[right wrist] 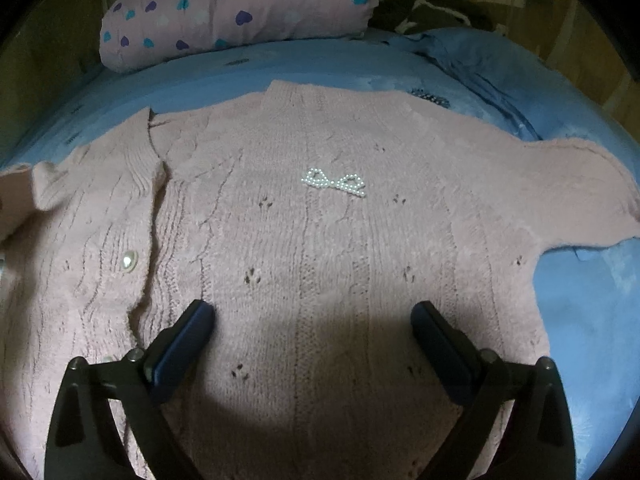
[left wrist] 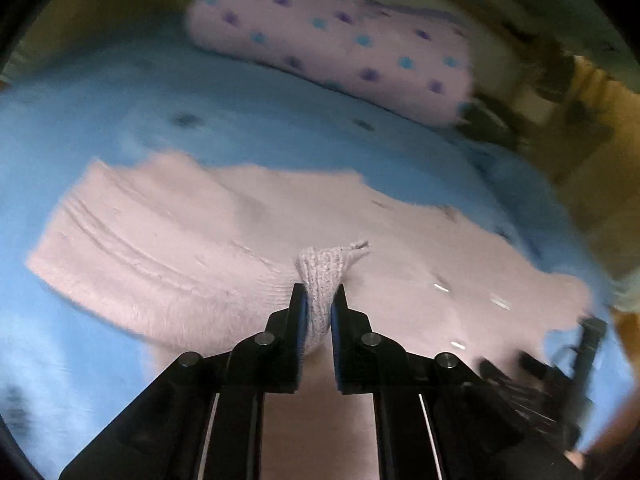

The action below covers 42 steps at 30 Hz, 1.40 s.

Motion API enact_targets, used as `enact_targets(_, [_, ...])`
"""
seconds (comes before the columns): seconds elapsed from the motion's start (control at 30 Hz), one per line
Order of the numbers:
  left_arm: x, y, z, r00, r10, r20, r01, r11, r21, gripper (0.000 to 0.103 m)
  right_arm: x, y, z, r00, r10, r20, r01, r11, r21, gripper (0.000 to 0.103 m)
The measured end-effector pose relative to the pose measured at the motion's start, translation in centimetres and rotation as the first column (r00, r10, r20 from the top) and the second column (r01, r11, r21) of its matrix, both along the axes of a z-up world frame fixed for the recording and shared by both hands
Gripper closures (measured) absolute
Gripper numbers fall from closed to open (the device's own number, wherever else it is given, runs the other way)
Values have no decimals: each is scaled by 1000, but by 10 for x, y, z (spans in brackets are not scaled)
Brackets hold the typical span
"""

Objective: Fold small clothes

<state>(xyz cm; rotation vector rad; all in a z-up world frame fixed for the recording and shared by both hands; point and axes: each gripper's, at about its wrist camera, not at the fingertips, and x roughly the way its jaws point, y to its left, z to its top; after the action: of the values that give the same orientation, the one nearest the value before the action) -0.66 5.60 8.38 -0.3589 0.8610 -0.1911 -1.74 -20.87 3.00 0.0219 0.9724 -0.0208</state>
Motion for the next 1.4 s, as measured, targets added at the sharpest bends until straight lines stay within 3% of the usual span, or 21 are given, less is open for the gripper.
enact_targets(0.03, [3, -6, -6, 999, -36, -21, 35, 999, -41, 98, -1, 0, 2, 1000, -8, 10, 8, 1000, -11, 11])
enact_targets(0.07, [13, -8, -19, 991, -94, -96, 81, 988, -133, 85, -5, 2, 7, 999, -22, 31, 23, 999, -26, 29])
enact_targets(0.13, [28, 4, -35, 968, -111, -225, 56, 970, -237, 83, -14, 7, 25, 998, -28, 58, 27, 999, 23, 50])
enact_targets(0.17, [32, 16, -42, 953, -82, -293, -13, 951, -308, 83, -17, 10, 33, 997, -20, 72, 15, 997, 71, 51])
enact_targets(0.23, [36, 34, -37, 954, -22, -298, -93, 926, -367, 82, -21, 21, 52, 994, -1, 112, -17, 986, 166, 48])
enact_targets(0.27, [33, 42, -31, 959, 19, -281, -122, 927, -354, 79, -18, 33, 59, 993, 17, 114, -39, 980, 195, 41])
enact_targets(0.3, [31, 51, -18, 967, 81, -244, -150, 947, -283, 77, -14, 45, 61, 994, 39, 103, -61, 975, 216, 38])
enact_targets(0.37, [29, 57, -7, 965, 153, -214, -192, 965, -176, 77, 2, 78, 59, 992, 115, 51, -125, 954, 273, 38])
enact_targets(0.43, [27, 64, 10, 959, 240, -150, -252, 966, -63, 77, 23, 119, 48, 984, 177, -15, -169, 958, 232, 40])
enact_targets(0.53, [27, 81, 35, 953, 294, -75, -292, 956, 40, 77, 45, 162, 31, 976, 207, -68, -195, 969, 150, 45])
enact_targets(0.67, [18, 109, 56, 952, 307, -9, -306, 951, 30, 77, 64, 196, 12, 983, 140, -117, -136, 990, 37, 45])
enact_targets(0.73, [15, 120, 55, 955, 297, -15, -297, 955, 10, 77, 64, 202, 11, 987, 122, -106, -118, 992, 43, 45])
enact_targets(0.8, [10, 127, 47, 956, 288, -50, -287, 958, 13, 77, 62, 209, 7, 980, 166, -112, -162, 986, 50, 61])
enact_targets(0.87, [16, 125, 39, 957, 277, -85, -278, 961, 4, 77, 61, 212, 12, 968, 219, -122, -212, 975, 64, 93])
enact_targets(0.93, [15, 124, 39, 957, 275, -92, -277, 961, -13, 77, 63, 208, 16, 963, 238, -130, -227, 969, 93, 94])
enact_targets(1.03, [13, 120, 48, 960, 275, -45, -274, 962, 19, 77, 59, 194, 37, 962, 260, -80, -246, 958, 149, 94])
enact_targets(1.23, [15, 108, 53, 973, 232, -18, -231, 972, 45, 77, 51, 183, 72, 951, 308, -17, -302, 941, 154, 94])
enact_targets(1.4, [19, 101, 51, 980, 199, -15, -198, 979, 56, 77, 49, 178, 101, 942, 334, 25, -335, 936, 105, 95])
